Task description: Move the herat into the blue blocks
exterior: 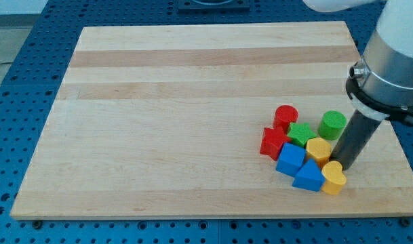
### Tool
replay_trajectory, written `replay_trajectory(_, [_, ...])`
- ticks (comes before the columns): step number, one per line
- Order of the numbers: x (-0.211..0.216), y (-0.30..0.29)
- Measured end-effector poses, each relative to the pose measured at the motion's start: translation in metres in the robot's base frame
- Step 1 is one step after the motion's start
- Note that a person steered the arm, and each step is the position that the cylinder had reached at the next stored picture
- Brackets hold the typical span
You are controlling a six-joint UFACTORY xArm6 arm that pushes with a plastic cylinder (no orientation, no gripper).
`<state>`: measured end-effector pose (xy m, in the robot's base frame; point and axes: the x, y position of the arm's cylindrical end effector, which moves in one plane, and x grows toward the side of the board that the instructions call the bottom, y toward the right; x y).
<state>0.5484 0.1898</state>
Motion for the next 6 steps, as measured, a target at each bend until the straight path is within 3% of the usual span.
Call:
replay_trajectory(3, [0.0, 0.039])
replay_trajectory(4, [0.038, 0.096])
replay_trajectory(5, [0.041, 0.075])
replay_trajectory(6, [0.03, 0.003])
